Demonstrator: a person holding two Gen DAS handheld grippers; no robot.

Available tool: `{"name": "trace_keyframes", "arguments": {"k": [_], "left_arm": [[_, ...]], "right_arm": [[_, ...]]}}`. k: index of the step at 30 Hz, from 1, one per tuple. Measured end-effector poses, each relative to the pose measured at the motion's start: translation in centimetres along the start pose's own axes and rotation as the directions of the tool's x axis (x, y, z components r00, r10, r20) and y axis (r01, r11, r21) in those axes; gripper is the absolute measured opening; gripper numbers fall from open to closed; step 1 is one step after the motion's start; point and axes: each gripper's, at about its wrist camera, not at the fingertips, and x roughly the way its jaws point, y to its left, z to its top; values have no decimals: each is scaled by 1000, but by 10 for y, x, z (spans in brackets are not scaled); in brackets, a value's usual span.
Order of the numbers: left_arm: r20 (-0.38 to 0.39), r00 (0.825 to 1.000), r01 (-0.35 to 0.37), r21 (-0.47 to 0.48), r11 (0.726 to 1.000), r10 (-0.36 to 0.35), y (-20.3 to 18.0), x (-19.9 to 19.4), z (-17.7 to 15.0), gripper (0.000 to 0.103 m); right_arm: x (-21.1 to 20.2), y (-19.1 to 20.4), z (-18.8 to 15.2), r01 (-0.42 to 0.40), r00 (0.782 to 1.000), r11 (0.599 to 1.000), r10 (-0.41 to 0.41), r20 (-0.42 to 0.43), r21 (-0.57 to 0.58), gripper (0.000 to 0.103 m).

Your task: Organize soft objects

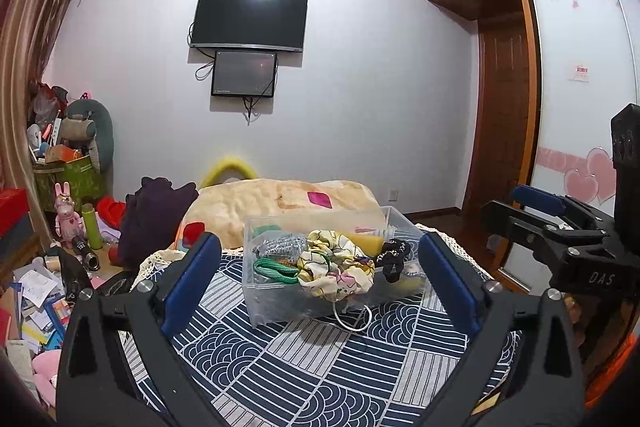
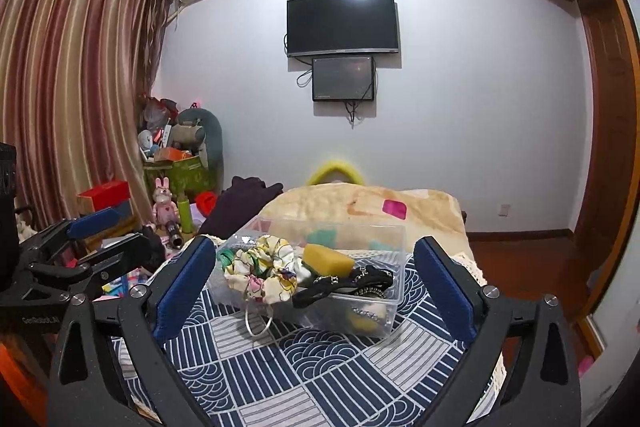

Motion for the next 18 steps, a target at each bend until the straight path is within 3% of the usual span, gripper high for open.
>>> {"name": "trace_keyframes", "arguments": {"k": [18], "left_arm": [[10,1000,-6,4,1000,6,-4,-3,1,102]], "right_arm": [[-2,-1,1,-2,1000,1000,2,4,1,99]]}}
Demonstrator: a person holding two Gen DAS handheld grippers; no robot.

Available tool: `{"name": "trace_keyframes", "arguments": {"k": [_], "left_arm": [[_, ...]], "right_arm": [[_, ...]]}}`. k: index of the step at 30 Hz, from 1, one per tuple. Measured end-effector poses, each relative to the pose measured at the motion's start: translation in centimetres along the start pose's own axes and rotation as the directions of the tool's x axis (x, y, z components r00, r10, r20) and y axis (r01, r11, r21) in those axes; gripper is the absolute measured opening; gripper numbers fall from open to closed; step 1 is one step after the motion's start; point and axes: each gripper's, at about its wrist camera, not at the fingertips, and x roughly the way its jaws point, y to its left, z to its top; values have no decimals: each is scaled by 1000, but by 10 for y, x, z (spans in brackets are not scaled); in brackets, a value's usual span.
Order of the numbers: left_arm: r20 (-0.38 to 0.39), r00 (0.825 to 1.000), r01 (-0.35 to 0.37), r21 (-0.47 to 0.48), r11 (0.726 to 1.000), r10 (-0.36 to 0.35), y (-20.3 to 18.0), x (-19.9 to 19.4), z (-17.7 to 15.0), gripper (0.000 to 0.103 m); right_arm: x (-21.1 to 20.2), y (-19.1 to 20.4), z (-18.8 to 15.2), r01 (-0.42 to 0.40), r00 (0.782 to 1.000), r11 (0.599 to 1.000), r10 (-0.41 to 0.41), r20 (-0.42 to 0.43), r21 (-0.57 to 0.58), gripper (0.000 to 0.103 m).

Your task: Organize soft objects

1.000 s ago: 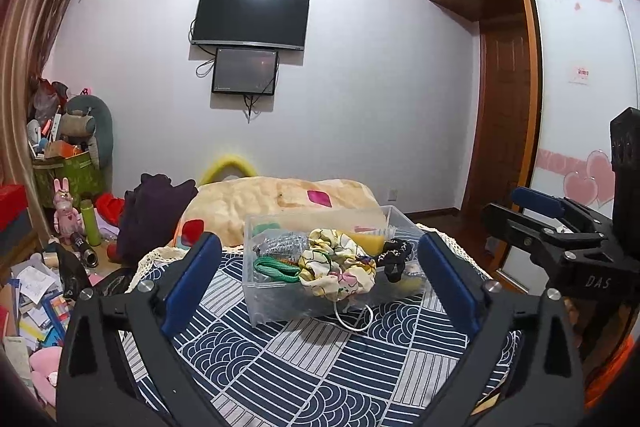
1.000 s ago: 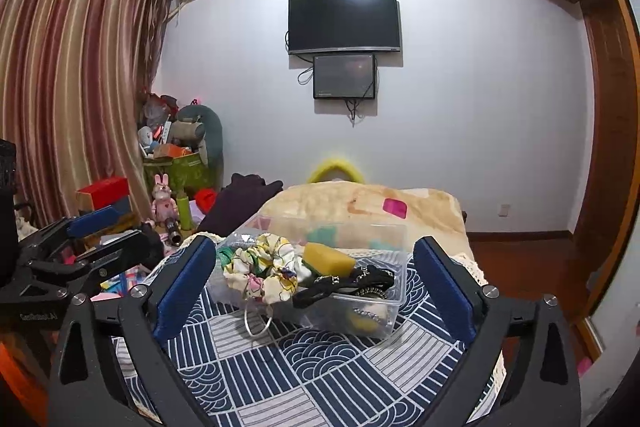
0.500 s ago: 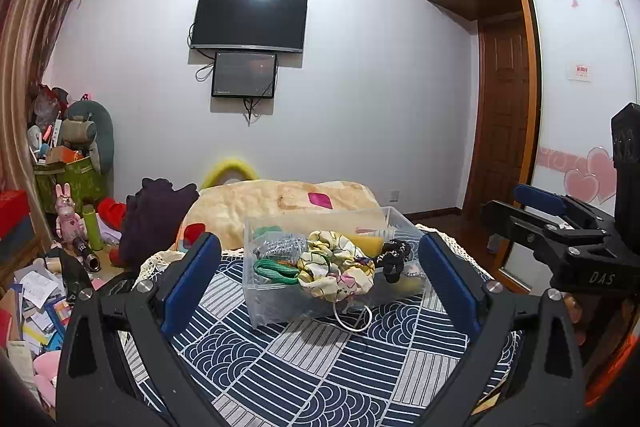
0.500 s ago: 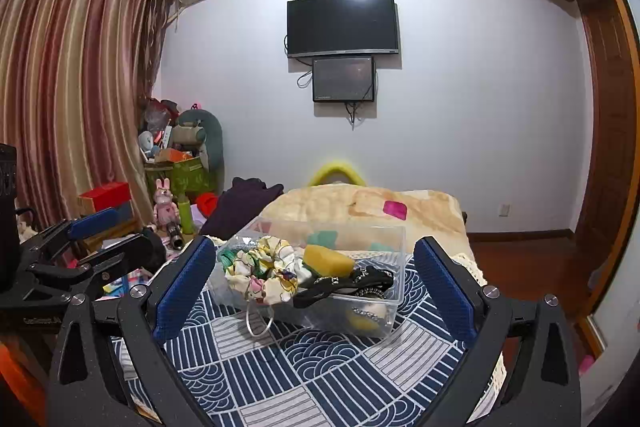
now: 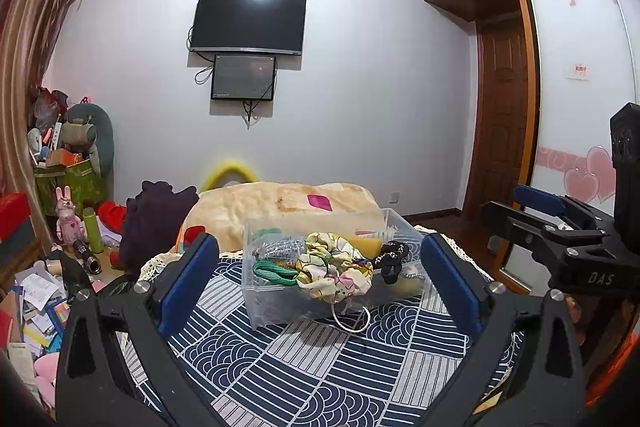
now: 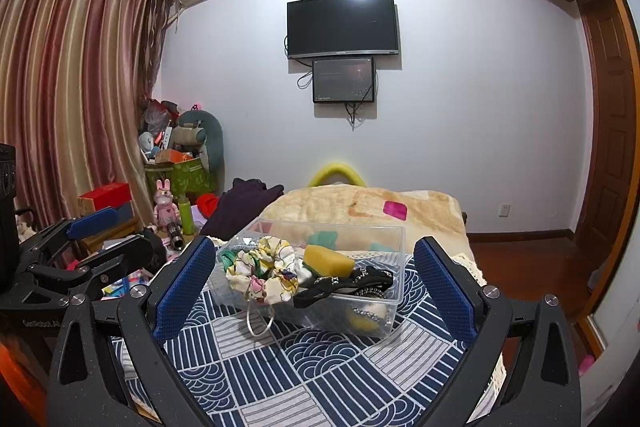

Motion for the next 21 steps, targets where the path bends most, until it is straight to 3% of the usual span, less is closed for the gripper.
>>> {"name": "trace_keyframes", "arguments": {"k": [21], "left_arm": [[-26,999,22,-5,1000,-22,-1,1,-1,102]], "right_arm": [[-1,-1,0,1,1000,1000,-1,-1,1,100]]}}
